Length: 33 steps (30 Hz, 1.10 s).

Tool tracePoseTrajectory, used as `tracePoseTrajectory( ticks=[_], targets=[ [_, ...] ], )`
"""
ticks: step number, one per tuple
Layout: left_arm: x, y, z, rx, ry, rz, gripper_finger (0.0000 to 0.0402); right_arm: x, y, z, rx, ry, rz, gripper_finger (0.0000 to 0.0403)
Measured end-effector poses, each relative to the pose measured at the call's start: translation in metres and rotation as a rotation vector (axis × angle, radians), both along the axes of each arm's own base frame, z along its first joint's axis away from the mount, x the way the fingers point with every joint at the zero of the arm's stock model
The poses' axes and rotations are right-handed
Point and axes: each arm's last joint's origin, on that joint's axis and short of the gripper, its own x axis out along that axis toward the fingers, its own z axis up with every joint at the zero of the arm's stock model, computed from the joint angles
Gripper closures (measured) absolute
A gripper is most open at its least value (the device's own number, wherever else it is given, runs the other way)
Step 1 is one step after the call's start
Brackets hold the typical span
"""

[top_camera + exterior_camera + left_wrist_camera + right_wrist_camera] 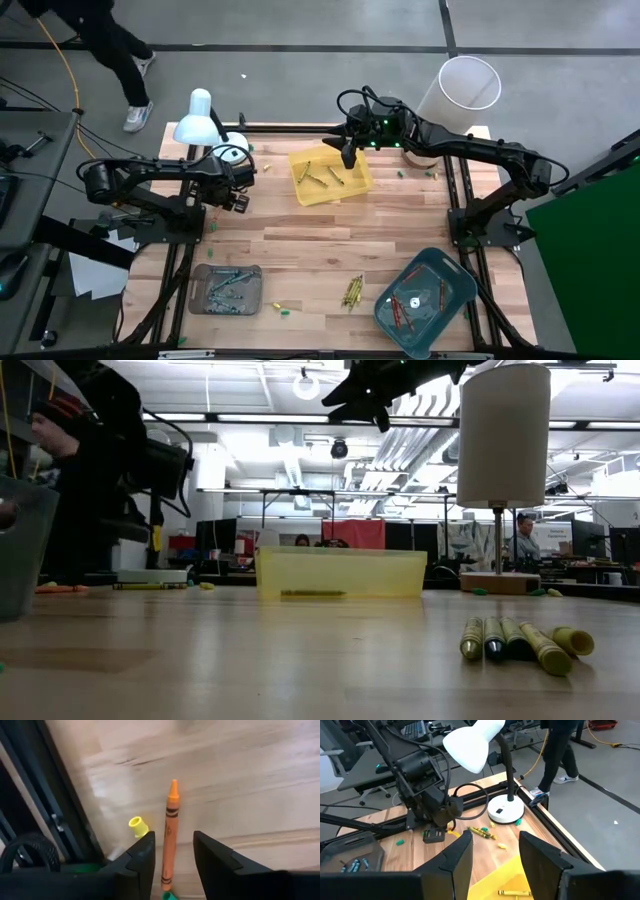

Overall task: Sort crayons
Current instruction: Put the orange crayon into the green bin

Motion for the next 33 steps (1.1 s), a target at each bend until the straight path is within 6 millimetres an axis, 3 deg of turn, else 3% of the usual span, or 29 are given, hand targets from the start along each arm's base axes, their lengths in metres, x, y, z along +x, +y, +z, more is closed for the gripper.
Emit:
tracePoseTrajectory(
  ticks=[16,23,27,33],
  targets=[
    [0.009,0.008,-0.024,-0.145,0.041,-0.085,0.0292,-0.001,0.0,-0.003,0.044,0.023,-0.011,0.0249],
    [0.012,0.009,-0.021,-0.175,0.019,-0.147,0.0378,-0.002,0.001,-0.005,0.054,0.041,-0.013,0.0249],
    [0.025,0.014,-0.007,-0.181,-0.106,-0.211,0.0392,-0.002,0.001,-0.007,0.061,0.06,-0.013,0.0249],
    [0.054,0.025,0.059,-0.051,-0.514,-0.35,0.04,-0.003,0.002,-0.006,0.072,0.058,0.017,0.0249]
  ],
)
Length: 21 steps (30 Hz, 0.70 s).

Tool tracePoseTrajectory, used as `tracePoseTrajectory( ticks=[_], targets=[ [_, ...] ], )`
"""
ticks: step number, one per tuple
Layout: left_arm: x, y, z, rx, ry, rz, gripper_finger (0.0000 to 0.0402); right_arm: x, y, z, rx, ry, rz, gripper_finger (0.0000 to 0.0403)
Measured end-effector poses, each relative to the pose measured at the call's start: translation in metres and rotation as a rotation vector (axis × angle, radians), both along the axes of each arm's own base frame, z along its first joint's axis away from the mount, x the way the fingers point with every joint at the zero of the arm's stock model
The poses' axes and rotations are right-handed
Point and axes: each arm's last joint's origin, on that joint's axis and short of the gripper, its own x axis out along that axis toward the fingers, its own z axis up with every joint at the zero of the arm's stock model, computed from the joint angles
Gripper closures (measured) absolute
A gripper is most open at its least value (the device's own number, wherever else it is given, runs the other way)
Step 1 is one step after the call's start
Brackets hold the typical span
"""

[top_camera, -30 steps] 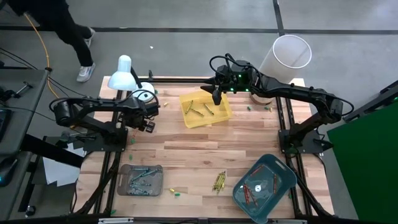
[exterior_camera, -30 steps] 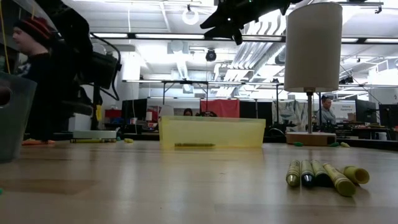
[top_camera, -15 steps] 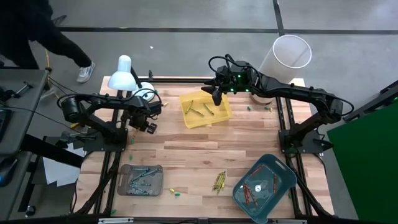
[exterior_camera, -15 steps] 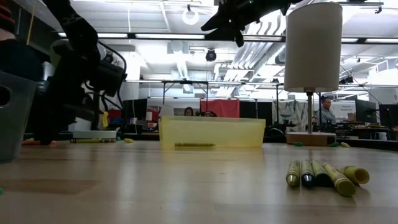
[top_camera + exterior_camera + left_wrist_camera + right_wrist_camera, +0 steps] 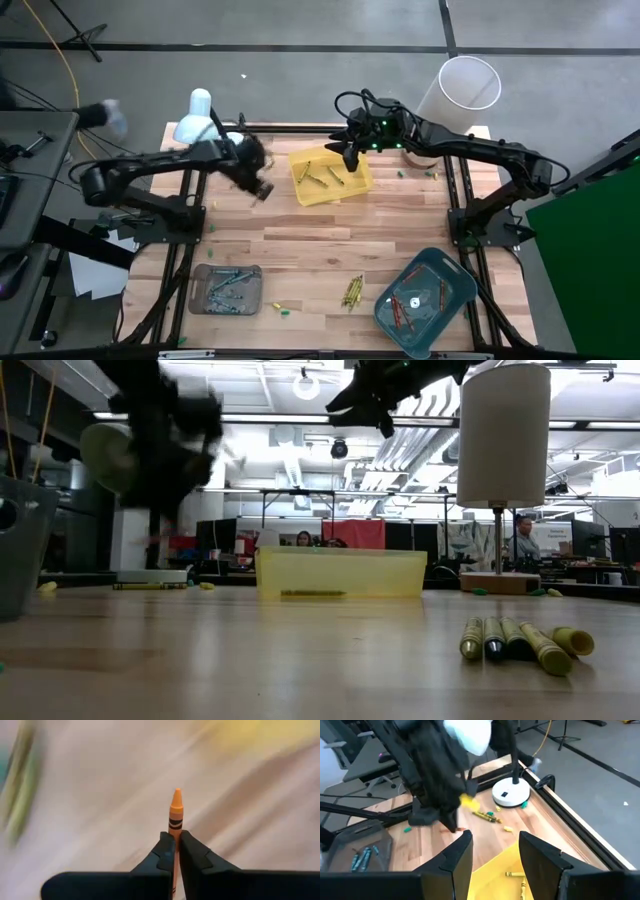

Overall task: Sort crayons
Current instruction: Put the orange crayon into the green bin

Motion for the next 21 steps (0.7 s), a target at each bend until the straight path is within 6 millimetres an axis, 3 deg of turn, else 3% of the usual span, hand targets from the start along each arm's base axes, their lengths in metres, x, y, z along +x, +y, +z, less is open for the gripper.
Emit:
tracePoseTrajectory(
  ticks=[4,7,10,14,21],
  targets=[
    [0.014,0.008,0.06,0.198,-0.393,-0.099,0.0401,-0.006,0.001,0.008,0.008,-0.032,0.042,0.0249],
    [0.023,0.013,0.107,0.475,-0.756,-0.207,0.0401,-0.009,0.004,0.015,0.025,-0.078,0.102,0.0249],
    [0.025,0.018,0.138,0.709,-1.004,-0.232,0.0401,-0.007,0.007,0.02,0.06,-0.14,0.194,0.0249],
    [0.028,0.023,0.156,0.835,-1.179,-0.213,0.0401,0.0,0.01,0.025,0.075,-0.23,0.252,0.0249],
    [0.035,0.022,0.154,0.798,-1.217,-0.244,0.0401,0.006,0.009,0.028,0.039,-0.288,0.215,0.0249]
  ],
)
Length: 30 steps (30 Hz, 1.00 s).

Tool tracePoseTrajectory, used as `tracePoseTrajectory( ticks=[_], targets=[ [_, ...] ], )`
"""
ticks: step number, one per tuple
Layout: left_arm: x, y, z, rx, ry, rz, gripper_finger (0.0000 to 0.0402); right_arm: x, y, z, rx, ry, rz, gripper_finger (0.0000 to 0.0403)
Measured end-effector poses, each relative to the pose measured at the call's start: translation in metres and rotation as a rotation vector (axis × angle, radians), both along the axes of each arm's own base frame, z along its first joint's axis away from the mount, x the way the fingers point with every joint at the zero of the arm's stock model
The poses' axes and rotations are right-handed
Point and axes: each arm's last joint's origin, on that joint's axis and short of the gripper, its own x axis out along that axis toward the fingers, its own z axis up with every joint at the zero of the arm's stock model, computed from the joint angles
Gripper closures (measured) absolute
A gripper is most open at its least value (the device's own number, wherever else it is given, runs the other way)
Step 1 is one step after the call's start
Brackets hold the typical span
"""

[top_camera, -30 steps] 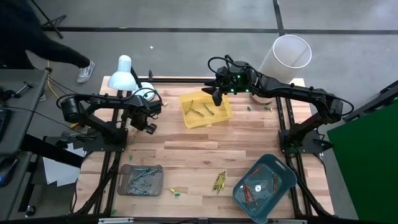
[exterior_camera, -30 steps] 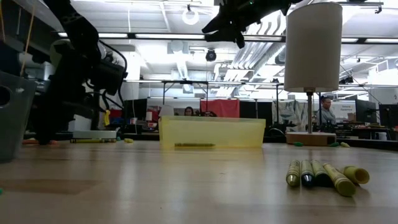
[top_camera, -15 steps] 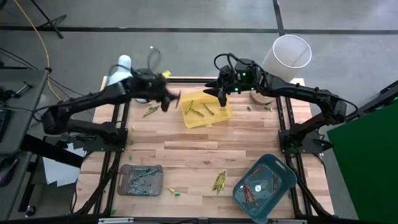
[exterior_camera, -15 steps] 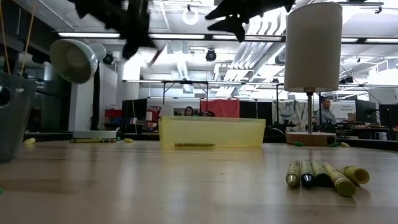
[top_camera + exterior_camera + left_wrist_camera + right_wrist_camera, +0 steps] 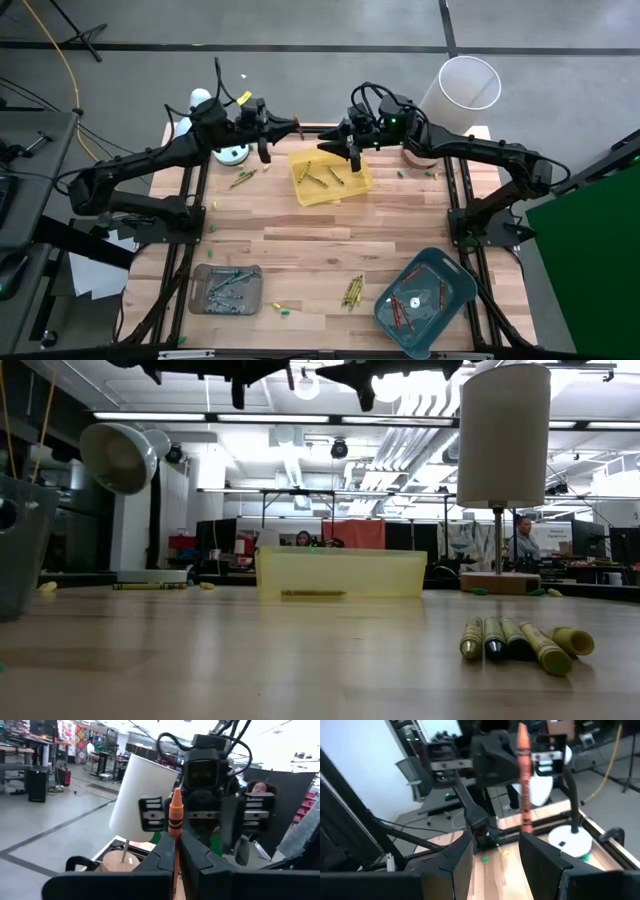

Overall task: Sort crayons
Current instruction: Put the orange crayon into the green bin

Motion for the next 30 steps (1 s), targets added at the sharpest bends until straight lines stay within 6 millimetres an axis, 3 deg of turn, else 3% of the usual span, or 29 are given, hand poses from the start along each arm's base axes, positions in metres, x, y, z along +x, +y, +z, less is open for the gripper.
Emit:
tracePoseTrajectory(
  ticks=[10,21,30],
  targets=[
    [0.007,-0.009,0.003,0.02,-0.046,-0.047,0.0401,0.004,-0.001,-0.001,-0.005,-0.017,-0.023,0.0249],
    [0.029,-0.008,-0.011,-0.021,-0.04,-0.119,0.0401,0.016,-0.002,-0.011,-0.015,-0.023,-0.008,0.025],
    [0.031,-0.008,-0.012,-0.009,-0.047,-0.114,0.0401,0.024,-0.002,-0.021,0.021,0.009,0.0,0.0286]
  ],
)
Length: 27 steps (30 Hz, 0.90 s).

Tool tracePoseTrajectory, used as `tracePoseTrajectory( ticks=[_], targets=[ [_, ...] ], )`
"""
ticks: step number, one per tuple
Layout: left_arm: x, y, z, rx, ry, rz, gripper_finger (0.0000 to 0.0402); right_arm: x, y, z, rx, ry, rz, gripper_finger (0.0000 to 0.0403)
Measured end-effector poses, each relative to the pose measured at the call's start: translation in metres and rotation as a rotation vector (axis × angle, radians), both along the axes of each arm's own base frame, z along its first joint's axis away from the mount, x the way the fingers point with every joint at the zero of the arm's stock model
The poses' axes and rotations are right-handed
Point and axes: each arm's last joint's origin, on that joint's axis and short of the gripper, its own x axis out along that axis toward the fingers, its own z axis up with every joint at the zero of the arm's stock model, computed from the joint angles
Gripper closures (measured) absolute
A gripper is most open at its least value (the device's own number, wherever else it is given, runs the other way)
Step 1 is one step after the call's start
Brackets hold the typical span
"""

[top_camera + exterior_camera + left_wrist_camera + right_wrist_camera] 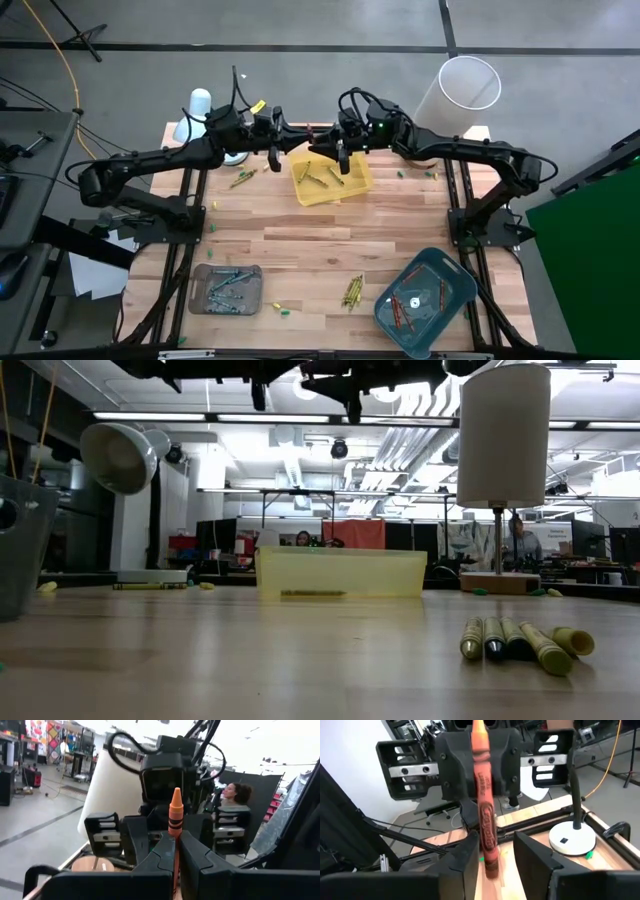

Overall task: Sort crayons
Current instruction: Put the orange crayon into the green bin

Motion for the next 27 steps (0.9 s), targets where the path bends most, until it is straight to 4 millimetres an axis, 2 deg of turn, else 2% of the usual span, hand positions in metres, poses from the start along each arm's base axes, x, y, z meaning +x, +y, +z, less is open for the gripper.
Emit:
tracePoseTrajectory(
  ticks=[13,19,24,27],
  targets=[
    [0.001,0.004,-0.003,-0.002,0.015,-0.002,0.0401,-0.002,-0.001,0.002,-0.013,-0.007,-0.005,0.0338],
    [-0.001,0.006,-0.003,-0.034,0.013,0.004,0.0399,-0.002,0.0,0.002,-0.009,-0.004,0.005,0.0392],
    [-0.004,0.012,-0.003,-0.074,0.02,-0.011,0.037,-0.008,-0.006,0.005,0.003,0.002,-0.017,0.0397],
    [-0.014,0.018,0.0,-0.105,0.027,-0.005,0.0338,-0.02,-0.014,0.014,-0.017,-0.01,-0.041,0.0398]
  ],
)
